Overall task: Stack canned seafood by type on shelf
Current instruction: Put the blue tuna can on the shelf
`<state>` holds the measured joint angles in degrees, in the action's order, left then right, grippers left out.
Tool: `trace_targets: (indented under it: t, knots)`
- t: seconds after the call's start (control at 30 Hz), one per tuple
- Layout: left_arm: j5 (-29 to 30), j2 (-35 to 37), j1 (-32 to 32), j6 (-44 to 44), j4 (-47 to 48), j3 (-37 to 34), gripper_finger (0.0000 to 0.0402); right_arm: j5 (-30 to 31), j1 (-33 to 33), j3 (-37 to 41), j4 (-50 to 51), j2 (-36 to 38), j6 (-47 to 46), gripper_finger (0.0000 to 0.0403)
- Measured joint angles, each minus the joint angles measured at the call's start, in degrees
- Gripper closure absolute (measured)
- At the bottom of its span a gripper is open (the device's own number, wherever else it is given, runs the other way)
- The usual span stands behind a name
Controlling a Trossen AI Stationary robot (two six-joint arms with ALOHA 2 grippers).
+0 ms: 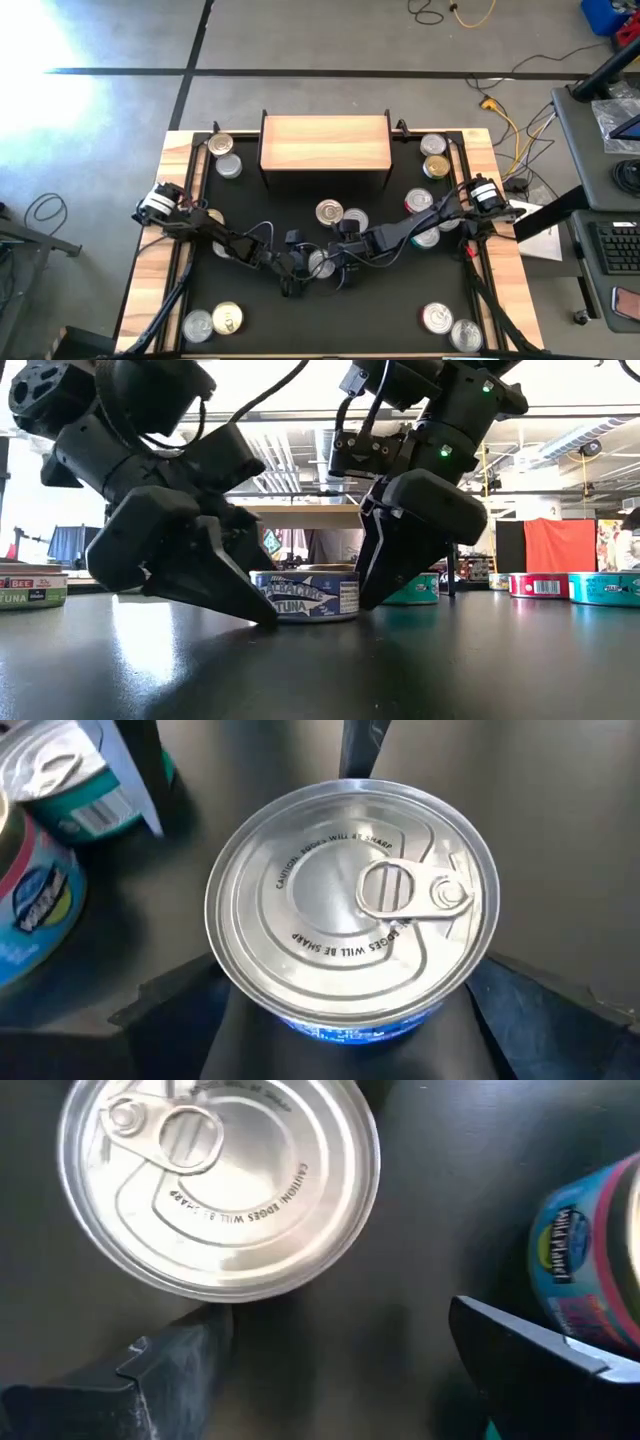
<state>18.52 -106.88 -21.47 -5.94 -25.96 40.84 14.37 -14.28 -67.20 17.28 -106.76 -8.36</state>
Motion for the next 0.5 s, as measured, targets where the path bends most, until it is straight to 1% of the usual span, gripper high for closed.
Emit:
trace_targets:
  t: [0.13,0.27,0.5]
  knots:
    - [-1.0,-0.4,0.0,0.5,0.3,0.7,0.0015,0.2,0.0,0.1,-0.4,0.0,0.1,0.0039]
    - [-2.0,-0.5,0.0,0.4,-0.8,0.4,0.0014,2.3,-0.1,0.1,-0.7,0.0,0.4,0.0039]
    - [-2.7,-0.4,0.0,-4.1,-0.3,-0.1,0.0014,3.2,0.1,0.1,-1.2,-0.1,0.4,0.0039]
